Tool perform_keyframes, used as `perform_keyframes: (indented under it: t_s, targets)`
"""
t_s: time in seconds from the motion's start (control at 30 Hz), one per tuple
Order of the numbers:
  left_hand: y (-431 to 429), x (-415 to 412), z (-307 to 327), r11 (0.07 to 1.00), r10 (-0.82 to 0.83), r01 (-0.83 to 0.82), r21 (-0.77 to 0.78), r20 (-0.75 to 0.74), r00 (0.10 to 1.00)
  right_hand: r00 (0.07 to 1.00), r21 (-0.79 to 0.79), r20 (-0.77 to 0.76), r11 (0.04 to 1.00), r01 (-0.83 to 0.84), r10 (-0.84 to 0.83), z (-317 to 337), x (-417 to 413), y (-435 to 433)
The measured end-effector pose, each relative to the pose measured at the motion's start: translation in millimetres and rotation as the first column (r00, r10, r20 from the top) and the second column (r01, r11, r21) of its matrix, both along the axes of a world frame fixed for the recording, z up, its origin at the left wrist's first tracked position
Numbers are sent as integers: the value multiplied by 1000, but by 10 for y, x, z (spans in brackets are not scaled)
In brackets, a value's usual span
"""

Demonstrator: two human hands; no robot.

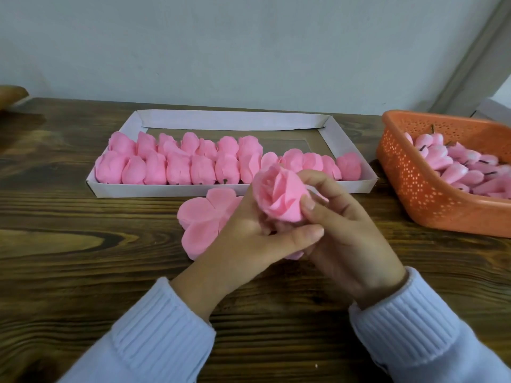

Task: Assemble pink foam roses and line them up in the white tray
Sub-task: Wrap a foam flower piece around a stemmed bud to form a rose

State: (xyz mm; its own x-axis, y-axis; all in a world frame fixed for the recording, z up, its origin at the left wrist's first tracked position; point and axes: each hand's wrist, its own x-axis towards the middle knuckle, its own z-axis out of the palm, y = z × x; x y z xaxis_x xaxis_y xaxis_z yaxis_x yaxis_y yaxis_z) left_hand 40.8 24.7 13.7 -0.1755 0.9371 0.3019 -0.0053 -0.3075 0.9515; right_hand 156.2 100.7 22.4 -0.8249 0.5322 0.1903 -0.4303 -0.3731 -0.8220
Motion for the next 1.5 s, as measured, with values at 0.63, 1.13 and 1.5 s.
perform_keyframes:
  t_s: [0.63,1.13,1.5]
  targets:
    - [-70,-4,19,998,62,-60,-15,156,986,919,-95,328,975,-199,219,-49,-55,-37]
    - [-61,14,-3,993,107,-108,57,18,994,948,-166,165,955,-245,271,-29,-55,-78]
    - [-64,36,33,988,140,-135,72,-73,987,977,-134,132,979,-152,169,-38,-55,-115]
